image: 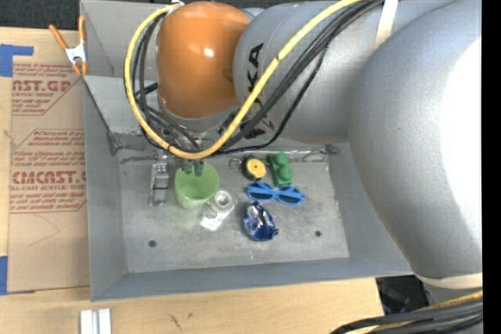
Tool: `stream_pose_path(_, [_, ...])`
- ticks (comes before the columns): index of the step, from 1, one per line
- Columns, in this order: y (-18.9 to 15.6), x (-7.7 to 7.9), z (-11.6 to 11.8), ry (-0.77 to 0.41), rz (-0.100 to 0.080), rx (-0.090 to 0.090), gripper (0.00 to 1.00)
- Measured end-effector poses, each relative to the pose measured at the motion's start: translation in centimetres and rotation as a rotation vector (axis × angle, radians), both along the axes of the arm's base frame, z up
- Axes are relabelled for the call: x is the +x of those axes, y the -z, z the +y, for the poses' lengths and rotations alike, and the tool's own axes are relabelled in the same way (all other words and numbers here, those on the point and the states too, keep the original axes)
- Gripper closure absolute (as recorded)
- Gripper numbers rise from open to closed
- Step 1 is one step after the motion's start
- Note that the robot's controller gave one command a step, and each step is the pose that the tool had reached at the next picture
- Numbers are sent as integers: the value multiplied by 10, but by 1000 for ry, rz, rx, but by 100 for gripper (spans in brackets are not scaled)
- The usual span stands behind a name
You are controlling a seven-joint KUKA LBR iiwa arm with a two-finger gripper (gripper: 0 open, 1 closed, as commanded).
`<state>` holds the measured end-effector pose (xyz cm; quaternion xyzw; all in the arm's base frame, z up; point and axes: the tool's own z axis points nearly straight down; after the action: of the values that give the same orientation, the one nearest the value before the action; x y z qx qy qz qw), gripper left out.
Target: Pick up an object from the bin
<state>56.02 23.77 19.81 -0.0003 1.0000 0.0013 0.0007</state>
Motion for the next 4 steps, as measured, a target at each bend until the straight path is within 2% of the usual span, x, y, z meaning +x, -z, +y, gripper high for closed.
stream_pose_path(1, [76,33,-73,-15,5,-8,0])
stream_pose_path(2, [118,20,-125,109,4,-2,0])
stream_pose_path(3, [117,21,-123,106,1,-1,100])
stream_pose_path(4, [117,21,-123,106,0,-1,0])
